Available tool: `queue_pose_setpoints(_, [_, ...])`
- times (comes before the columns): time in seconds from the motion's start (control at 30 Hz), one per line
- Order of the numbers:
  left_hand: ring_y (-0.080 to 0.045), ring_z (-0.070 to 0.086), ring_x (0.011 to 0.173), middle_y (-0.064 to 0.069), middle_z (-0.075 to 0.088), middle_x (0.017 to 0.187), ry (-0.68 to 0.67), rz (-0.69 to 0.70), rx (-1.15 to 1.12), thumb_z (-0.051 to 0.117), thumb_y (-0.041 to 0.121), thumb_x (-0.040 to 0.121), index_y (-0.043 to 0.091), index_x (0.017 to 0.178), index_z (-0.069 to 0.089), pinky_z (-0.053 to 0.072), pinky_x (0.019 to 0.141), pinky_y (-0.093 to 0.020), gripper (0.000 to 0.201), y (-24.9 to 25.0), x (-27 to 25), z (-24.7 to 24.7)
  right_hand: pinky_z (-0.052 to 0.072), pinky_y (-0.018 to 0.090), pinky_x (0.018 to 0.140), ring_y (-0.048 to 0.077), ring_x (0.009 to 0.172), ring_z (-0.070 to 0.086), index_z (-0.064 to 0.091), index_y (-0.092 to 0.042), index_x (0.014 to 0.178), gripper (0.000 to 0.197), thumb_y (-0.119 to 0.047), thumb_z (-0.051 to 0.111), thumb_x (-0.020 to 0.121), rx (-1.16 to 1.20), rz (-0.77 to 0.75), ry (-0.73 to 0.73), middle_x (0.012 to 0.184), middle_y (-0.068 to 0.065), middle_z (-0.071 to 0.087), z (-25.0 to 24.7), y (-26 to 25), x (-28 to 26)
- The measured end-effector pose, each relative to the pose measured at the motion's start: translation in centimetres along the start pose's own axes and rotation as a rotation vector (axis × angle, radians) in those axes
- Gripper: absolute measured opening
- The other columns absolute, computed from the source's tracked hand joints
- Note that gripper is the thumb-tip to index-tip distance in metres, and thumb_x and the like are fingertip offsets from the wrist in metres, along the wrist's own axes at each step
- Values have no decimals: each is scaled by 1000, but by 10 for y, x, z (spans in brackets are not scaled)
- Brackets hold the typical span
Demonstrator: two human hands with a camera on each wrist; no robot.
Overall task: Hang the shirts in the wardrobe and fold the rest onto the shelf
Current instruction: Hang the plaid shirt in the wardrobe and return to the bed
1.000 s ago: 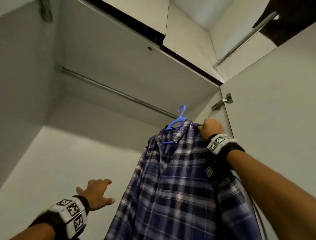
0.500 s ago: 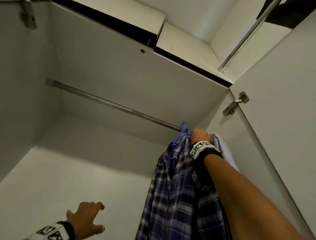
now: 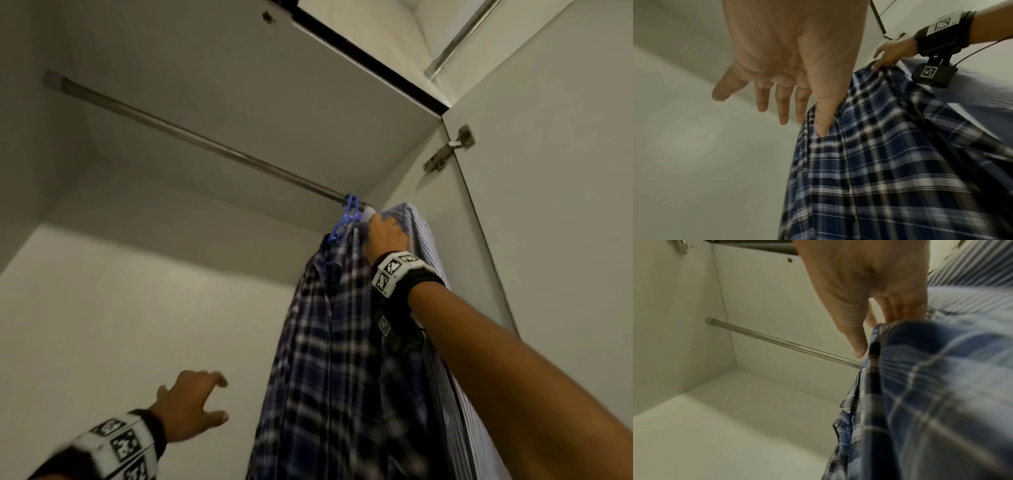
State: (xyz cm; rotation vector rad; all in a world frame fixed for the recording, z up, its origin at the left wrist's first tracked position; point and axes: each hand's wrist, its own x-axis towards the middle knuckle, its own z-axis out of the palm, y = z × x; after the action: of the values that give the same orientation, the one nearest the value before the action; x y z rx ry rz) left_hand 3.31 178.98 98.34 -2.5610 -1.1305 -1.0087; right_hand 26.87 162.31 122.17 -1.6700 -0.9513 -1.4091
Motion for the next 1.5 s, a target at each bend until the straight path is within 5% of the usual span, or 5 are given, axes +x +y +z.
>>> queue_pose_setpoints(0.13, [-14,39,124,6,46,130,-112,177,-188,52,72,66,27,126,43,36,104,-32,76,37,-26,14,45,42,84,37,115,51,30,-4,139,54,-15,55,92,64,42,-148,129,21,50,-49,7,-51])
queue_pose_setpoints(0.4, [5,59,66,5,63,73,37,456,-862,72,10,79,29,74,55,45,73,-20,26,203,-115,42,47,35,77,29,95,60,45,-10,127,47,-31,62,88,74,31,-340,103,12,65,-181,79,-185])
queue_pose_setpoints(0.8, [-20,56,73,9,59,70,-538,938,-1058,52,35,74,26,73,57,45,70,-34,10,475,-505,109,49,17,50,4,52,61,61,-5,98,11,-7,64,88,265,672,-683,77,10,65,-492,256,-581])
queue_pose_setpoints(1.17, [-3,56,56,9,58,61,-1253,1289,-1208,70,0,73,31,68,52,41,59,-17,37,641,-879,86,47,30,72,16,72,56,68,-2,91,20,-21,68,86,-489,1578,-585,82,15,68,-904,263,-905])
queue_pose_setpoints(1.5, [5,57,60,8,56,53,-1513,1847,-1064,69,1,75,30,63,51,39,54,-8,36,763,-1042,58,51,28,63,13,59,63,63,-8,86,17,-24,60,90,-848,2061,-157,83,16,67,-1053,180,-995])
